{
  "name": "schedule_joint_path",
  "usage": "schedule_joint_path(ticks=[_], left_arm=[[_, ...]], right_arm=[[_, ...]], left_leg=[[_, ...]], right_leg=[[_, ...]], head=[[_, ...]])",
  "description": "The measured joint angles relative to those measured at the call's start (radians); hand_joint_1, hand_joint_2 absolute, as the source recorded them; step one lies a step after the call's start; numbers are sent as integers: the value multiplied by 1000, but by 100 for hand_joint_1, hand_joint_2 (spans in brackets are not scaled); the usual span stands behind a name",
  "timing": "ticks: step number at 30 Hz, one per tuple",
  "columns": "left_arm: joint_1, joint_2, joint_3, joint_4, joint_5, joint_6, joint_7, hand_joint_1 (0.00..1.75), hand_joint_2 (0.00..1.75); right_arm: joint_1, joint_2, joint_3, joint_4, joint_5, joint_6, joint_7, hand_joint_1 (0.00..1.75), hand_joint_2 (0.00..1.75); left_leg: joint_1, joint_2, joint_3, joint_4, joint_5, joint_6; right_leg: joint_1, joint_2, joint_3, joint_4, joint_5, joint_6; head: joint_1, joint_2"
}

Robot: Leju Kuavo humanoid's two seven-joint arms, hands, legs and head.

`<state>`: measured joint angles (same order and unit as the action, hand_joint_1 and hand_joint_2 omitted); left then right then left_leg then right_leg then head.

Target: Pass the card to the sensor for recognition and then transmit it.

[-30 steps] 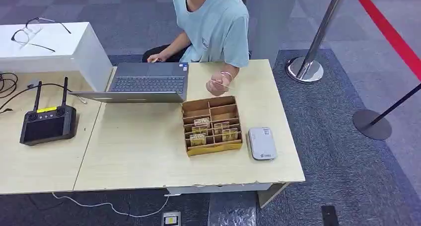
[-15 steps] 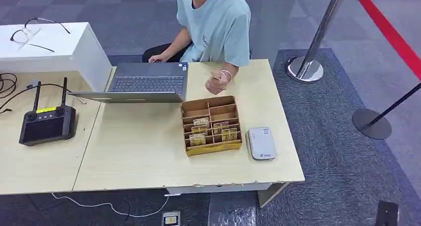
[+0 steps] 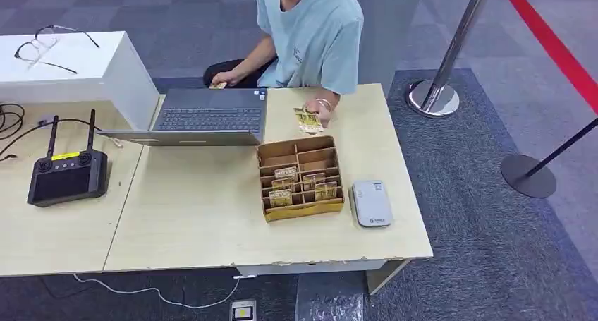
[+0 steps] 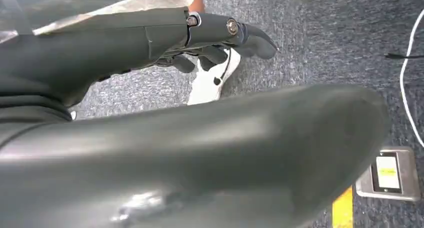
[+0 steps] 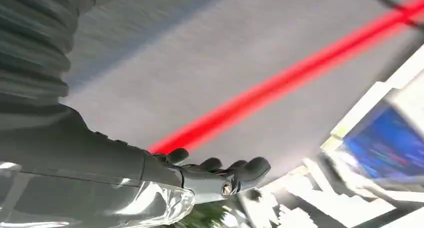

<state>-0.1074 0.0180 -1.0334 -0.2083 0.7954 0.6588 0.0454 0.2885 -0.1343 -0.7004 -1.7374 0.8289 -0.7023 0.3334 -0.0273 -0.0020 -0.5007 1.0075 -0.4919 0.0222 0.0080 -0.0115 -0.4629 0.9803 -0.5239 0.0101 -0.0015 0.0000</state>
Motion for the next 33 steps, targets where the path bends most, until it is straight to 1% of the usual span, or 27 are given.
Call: schedule_joint_path(ticks=[1,2,5,7,8,10,13,14,17,22,28,33], left_arm=[[-1,-1,0,0,-1,0,-2,0,0],[-1,-1,0,0,-3,-1,-5,0,0],[-1,-1,-2,0,-8,-5,-14,0,0],[-4,-3,-2,0,-12,-6,-16,0,0],[-3,-4,-2,0,-14,-6,-17,0,0],[-1,-4,-4,0,-18,-7,-19,0,0],[-7,-6,-7,0,-24,-9,-22,0,0],[-7,-6,-8,0,-25,-10,-22,0,0],[-3,-6,-8,0,-25,-10,-22,0,0],[-3,-6,-9,0,-25,-10,-22,0,0],[-3,-6,-9,0,-25,-10,-22,0,0],[-3,-6,-9,0,-29,-12,-22,0,0]], right_arm=[[12,-4,10,-39,10,2,3,0,175],[31,-10,30,-106,30,10,16,0,175],[48,-51,104,-272,136,55,88,0,175],[52,-77,149,-350,171,61,120,0,175],[52,-90,170,-383,189,59,138,0,175],[38,-138,233,-443,234,68,180,0,175],[-20,-193,340,-503,295,110,247,0,175],[-35,-208,374,-519,303,116,256,0,175],[-56,-245,447,-554,312,119,269,0,175],[-66,-284,520,-589,312,119,274,0,175],[-69,-308,571,-613,312,119,276,0,175],[-71,-324,596,-620,304,121,279,0,175]], left_leg=[[0,0,0,0,0,0],[0,-1,0,0,0,0],[0,0,0,0,0,0],[1,-1,0,0,0,0],[0,-2,-1,0,1,0],[0,-1,-2,0,1,0],[0,0,0,0,1,0],[0,-1,0,0,1,0],[0,-1,0,0,1,0],[0,-1,-1,0,1,0],[0,-1,-1,0,1,0],[0,-1,-1,0,1,0]], right_leg=[[0,0,0,0,0,0],[0,-1,1,0,0,0],[0,0,0,0,0,0],[1,-2,1,0,0,0],[0,-2,1,0,0,0],[0,-1,1,0,0,0],[0,-1,1,0,0,0],[0,-2,1,0,0,0],[0,-2,1,0,0,0],[0,-2,0,0,0,0],[0,-2,0,0,0,0],[1,-2,0,0,0,0]], head=[[2,0],[1,0],[0,0],[2,0],[1,0],[1,0],[1,0],[1,0],[1,0],[1,0],[0,0],[1,0]])
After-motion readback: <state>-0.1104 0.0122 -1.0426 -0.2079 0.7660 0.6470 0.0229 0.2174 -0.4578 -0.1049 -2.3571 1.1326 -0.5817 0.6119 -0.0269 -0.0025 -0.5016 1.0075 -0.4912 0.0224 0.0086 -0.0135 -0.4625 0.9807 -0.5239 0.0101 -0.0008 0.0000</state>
